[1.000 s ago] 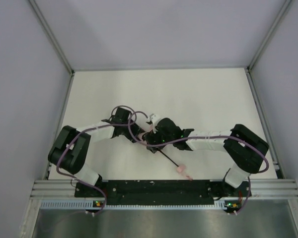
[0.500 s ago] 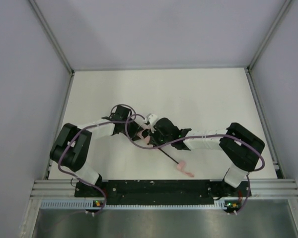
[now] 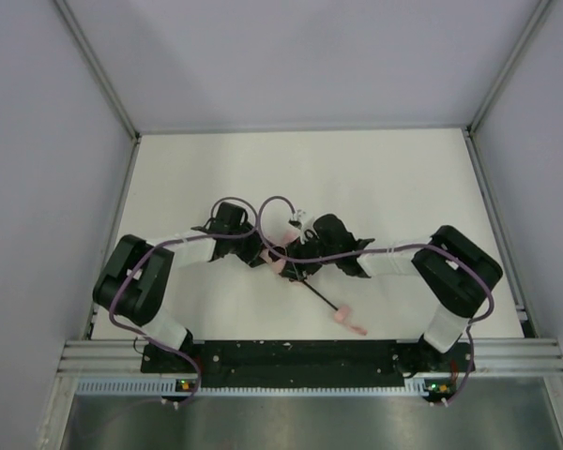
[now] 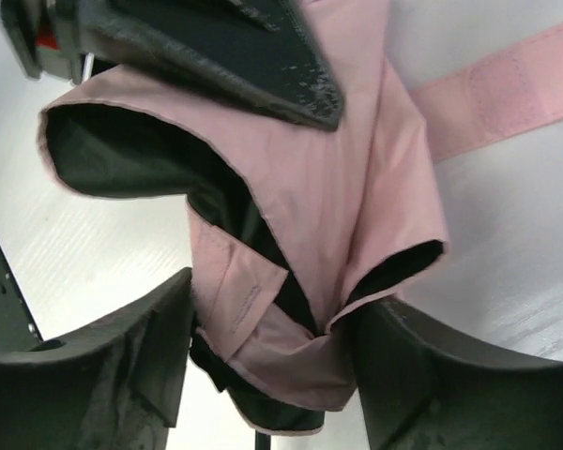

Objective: Put away the umbrella

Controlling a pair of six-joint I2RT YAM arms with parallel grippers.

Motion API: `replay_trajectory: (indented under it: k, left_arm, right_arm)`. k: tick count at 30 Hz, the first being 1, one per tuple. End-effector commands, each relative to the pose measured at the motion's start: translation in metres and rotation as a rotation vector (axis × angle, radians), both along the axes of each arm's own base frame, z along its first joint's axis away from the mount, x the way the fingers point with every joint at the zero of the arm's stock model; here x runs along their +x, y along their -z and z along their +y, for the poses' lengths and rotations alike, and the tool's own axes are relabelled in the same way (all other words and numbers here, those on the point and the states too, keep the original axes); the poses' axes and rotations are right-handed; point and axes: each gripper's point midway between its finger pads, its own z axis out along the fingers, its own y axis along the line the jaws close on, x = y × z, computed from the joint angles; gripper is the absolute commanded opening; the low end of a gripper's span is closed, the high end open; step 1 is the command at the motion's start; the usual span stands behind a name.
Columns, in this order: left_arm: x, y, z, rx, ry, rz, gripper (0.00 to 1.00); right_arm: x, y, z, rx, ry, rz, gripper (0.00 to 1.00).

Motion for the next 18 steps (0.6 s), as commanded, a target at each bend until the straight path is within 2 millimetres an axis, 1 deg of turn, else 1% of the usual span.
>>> replay_trajectory:
  k: [1,2,3,5,6,8,9,11,12,14,15,16,17,18]
  left_arm:
    - [-0.063,0.067,0.048,0.259,0.004,0.230,0.00]
    - [-0.063,0.066,0.049,0.263,-0.005,0.242,0.00]
    - [-0.062,0.064,0.049,0.269,-0.017,0.256,0.00]
    - [-0.060,0.058,0.049,0.279,-0.031,0.277,0.00]
    - [-0.059,0.056,0.049,0.282,-0.034,0.286,0.00]
    - [-0.058,0.053,0.047,0.284,-0.036,0.301,0.00]
    - [-0.057,0.051,0.046,0.281,-0.037,0.302,0.00]
    - [-0.055,0.049,0.046,0.279,-0.045,0.305,0.00]
    - [-0.054,0.048,0.044,0.270,-0.043,0.301,0.00]
    - [-0.054,0.048,0.042,0.256,-0.035,0.294,0.01]
    - [-0.054,0.048,0.041,0.249,-0.029,0.288,0.12]
    - [-0.053,0.048,0.040,0.241,-0.025,0.278,0.22]
    - [-0.053,0.049,0.039,0.234,-0.024,0.270,0.29]
    - [-0.052,0.049,0.038,0.226,-0.022,0.262,0.34]
  right_arm:
    - [-0.016,0.004,-0.016,-0.111,0.003,-0.033,0.71]
    - [-0.017,0.006,-0.018,-0.155,-0.001,-0.074,0.75]
    - [-0.014,0.009,-0.020,-0.214,-0.003,-0.125,0.75]
    - [-0.013,0.023,-0.027,-0.362,-0.016,-0.193,0.75]
    - [-0.006,0.030,-0.037,-0.463,0.023,-0.239,0.75]
    - [0.004,0.045,-0.054,-0.619,0.073,-0.274,0.70]
    - [0.007,0.053,-0.063,-0.682,0.089,-0.271,0.63]
    - [0.009,0.060,-0.072,-0.735,0.119,-0.272,0.39]
    - [0.009,0.060,-0.072,-0.719,0.128,-0.279,0.27]
    - [0.005,0.056,-0.067,-0.661,0.114,-0.279,0.10]
    - [0.002,0.054,-0.063,-0.619,0.099,-0.274,0.03]
    - [-0.002,0.051,-0.054,-0.560,0.076,-0.265,0.00]
    - [-0.006,0.045,-0.045,-0.492,0.050,-0.258,0.00]
    - [-0.011,0.041,-0.038,-0.436,0.026,-0.242,0.00]
